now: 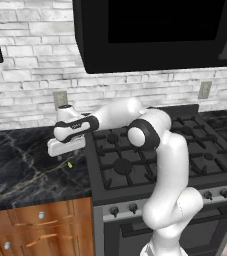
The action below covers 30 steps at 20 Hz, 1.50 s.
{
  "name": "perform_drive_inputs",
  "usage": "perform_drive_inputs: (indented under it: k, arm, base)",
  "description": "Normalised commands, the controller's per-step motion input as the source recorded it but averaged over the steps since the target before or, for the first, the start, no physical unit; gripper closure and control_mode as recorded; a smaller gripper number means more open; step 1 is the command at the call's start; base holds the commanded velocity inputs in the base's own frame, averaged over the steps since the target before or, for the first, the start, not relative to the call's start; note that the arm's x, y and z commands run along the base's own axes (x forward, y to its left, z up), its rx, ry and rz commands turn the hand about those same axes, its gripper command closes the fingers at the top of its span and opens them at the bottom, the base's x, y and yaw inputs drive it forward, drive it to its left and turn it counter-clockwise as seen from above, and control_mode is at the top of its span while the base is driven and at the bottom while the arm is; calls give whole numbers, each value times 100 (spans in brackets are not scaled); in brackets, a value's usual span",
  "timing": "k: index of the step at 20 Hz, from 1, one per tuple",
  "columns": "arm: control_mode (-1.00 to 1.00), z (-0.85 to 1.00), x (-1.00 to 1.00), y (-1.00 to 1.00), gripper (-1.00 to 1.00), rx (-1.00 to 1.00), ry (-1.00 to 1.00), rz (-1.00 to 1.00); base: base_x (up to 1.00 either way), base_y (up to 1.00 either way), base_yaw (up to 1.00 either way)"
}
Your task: Turn on the burner for the pot on the stove. Wait thirty seconds for the pot to heat up. Then add the lemon wedge to the pot.
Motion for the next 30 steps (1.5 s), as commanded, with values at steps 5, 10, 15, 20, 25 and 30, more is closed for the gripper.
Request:
perform_drive_inputs:
  k: [5,10,15,20,25,30]
  arm:
    - [-100,-28,0,0,-100,0,8,0]
    - [-100,-23,0,0,-100,0,1,0]
    - [-100,-17,0,0,-100,0,2,0]
    - [-100,-23,0,0,-100,0,2,1]
    - [-100,-29,0,0,-100,0,0,2]
    - [-100,-3,-10,0,-100,0,0,1]
  base:
    - [0,0,0]
    - [0,0,0]
    - [0,0,0]
    - [0,0,0]
    - [0,0,0]
    - [0,0,0]
